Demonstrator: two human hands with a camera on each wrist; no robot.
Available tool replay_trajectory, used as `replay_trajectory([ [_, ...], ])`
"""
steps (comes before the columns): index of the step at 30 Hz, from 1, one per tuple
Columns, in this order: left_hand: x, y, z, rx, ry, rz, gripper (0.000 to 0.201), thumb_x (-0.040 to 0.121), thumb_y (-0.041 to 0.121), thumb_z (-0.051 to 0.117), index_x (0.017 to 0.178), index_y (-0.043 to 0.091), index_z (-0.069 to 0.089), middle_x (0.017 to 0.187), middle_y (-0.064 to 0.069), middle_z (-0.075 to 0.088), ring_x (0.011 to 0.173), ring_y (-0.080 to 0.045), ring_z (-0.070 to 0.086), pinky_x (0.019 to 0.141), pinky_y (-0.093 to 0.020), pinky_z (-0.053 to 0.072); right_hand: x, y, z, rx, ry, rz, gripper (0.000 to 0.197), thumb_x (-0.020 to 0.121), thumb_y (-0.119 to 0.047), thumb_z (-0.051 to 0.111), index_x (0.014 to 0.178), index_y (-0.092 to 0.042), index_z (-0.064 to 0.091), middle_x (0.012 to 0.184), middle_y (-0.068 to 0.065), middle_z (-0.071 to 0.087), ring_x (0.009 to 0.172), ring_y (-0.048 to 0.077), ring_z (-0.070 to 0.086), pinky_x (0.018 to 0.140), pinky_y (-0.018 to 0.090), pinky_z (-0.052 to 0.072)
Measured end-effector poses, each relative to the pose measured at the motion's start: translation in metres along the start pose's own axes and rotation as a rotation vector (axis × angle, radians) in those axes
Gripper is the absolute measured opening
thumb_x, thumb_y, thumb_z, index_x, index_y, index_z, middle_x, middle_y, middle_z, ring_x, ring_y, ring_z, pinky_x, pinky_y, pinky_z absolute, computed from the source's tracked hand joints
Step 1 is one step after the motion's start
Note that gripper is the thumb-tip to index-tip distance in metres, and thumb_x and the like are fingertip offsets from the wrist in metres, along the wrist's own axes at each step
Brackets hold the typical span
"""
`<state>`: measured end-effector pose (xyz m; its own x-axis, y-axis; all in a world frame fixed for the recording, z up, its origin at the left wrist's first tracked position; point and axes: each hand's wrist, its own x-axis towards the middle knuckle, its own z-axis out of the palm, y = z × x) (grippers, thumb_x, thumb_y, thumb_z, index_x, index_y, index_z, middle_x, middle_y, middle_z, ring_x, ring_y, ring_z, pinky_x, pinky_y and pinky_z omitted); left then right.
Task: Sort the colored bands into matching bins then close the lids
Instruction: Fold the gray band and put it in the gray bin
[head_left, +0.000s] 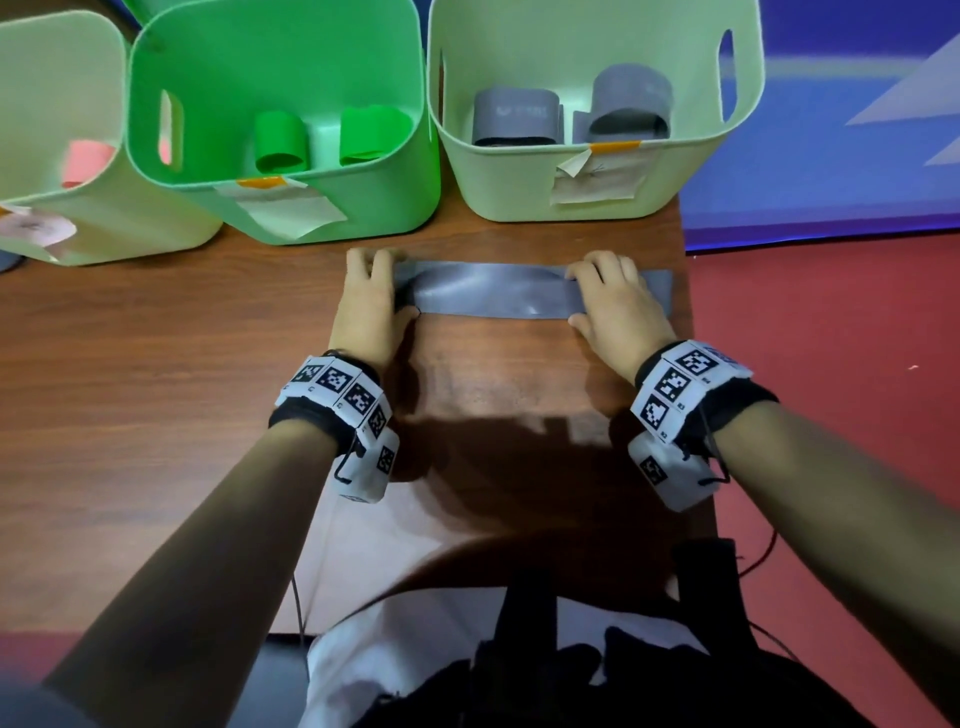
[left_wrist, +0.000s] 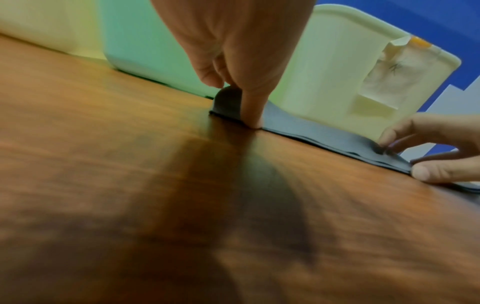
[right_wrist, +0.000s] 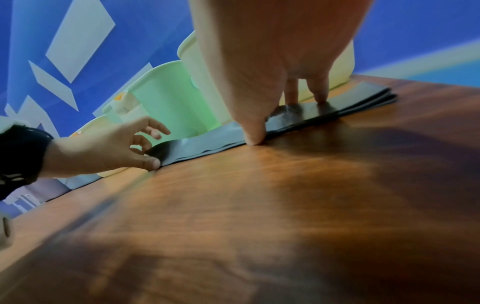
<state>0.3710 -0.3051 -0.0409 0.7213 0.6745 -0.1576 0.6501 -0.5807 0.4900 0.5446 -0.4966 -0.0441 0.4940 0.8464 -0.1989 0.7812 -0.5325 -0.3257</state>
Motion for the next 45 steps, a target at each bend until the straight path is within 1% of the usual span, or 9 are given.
replay_trajectory([
  [5,-0.01,-0.003,-0.003,0.226,0.042,0.062,0.023,0.085,0.014,0.063,0.1,-0.003,0.062,0.099,-0.023,0.055,0.096,-0.04,0.048,0.078,-0.044,0.037,-0.005,0.001,-0.001,-0.126,0.028,0.001,0.055,0.084,-0.017,0.064,0.133,-0.009,0.041,0.121,0.013,0.048,0.112,0.032,0.043,0.095,0.042,0.034],
  [10,-0.027,0.003,-0.019,-0.179,0.18,0.019,0.016,0.078,0.011,0.072,0.091,0.003,0.069,0.09,-0.006,0.057,0.095,-0.023,0.042,0.078,-0.021,0.028,-0.006,0.005,-0.012,-0.217,-0.018,0.008,0.054,0.085,-0.023,0.063,0.134,-0.012,0.041,0.12,0.013,0.047,0.111,0.032,0.043,0.091,0.042,0.029],
  [16,-0.037,0.025,-0.054,-0.567,0.27,0.043,0.029,0.075,0.009,0.073,0.075,0.03,0.054,0.073,0.021,0.061,0.072,0.002,0.055,0.073,-0.017,0.044,-0.016,0.008,-0.025,-0.21,0.08,-0.013,0.03,0.085,-0.026,0.062,0.109,-0.008,0.057,0.117,0.011,0.05,0.113,0.031,0.042,0.101,0.043,0.022],
  [20,-0.047,0.036,-0.075,-0.739,0.349,0.08,0.02,0.075,0.014,0.071,0.077,0.028,0.057,0.069,0.021,0.062,0.069,0.005,0.053,0.072,-0.017,0.043,-0.026,0.0,-0.042,-0.09,0.057,0.023,0.016,0.091,-0.026,0.056,0.1,-0.013,0.052,0.089,0.006,0.057,0.1,0.026,0.051,0.112,0.041,0.008],
  [24,-0.054,0.04,-0.095,-1.077,0.415,0.006,0.012,0.081,0.009,0.065,0.077,0.016,0.056,0.072,0.002,0.055,0.067,-0.008,0.051,0.064,-0.021,0.045,-0.035,-0.007,-0.058,0.284,0.123,0.073,0.016,0.087,-0.02,0.061,0.097,-0.008,0.057,0.079,0.004,0.055,0.085,0.026,0.053,0.079,0.035,0.04],
  [28,-0.055,0.043,-0.121,-1.257,0.413,-0.021,0.015,0.089,0.003,0.056,0.08,0.014,0.054,0.073,0.004,0.056,0.071,-0.007,0.054,0.069,-0.024,0.047,-0.03,-0.026,-0.079,0.466,0.254,0.101,0.013,0.082,-0.015,0.066,0.09,-0.005,0.062,0.065,0.001,0.047,0.059,0.005,0.041,0.054,0.016,0.032],
  [33,-0.05,0.041,-0.16,-1.423,0.398,-0.143,0.008,0.095,0.014,0.052,0.09,0.021,0.055,0.092,0.005,0.061,0.084,-0.005,0.06,0.078,-0.023,0.051,-0.026,-0.059,-0.109,0.583,0.333,0.052,0.015,0.083,-0.01,0.065,0.09,0.003,0.062,0.067,0.001,0.048,0.054,-0.007,0.046,0.055,0.009,0.034],
  [37,-0.047,0.034,-0.185,-1.416,0.454,-0.26,0.01,0.095,0.02,0.054,0.085,0.022,0.055,0.08,0.011,0.059,0.069,0.001,0.053,0.068,-0.017,0.046,-0.024,-0.088,-0.13,0.636,0.371,0.032,0.01,0.084,-0.011,0.065,0.087,-0.002,0.065,0.069,0.002,0.053,0.051,-0.013,0.046,0.055,0.006,0.034],
  [45,-0.041,-0.001,-0.252,-1.43,0.564,-0.298,0.011,0.094,0.024,0.055,0.084,0.023,0.05,0.064,0.014,0.055,0.052,0.005,0.051,0.054,-0.012,0.042,0.0,-0.169,-0.169,1.026,0.334,0.13,0.016,0.086,-0.012,0.064,0.071,-0.017,0.059,0.072,0.001,0.058,0.067,0.01,0.056,0.064,0.022,0.049],
])
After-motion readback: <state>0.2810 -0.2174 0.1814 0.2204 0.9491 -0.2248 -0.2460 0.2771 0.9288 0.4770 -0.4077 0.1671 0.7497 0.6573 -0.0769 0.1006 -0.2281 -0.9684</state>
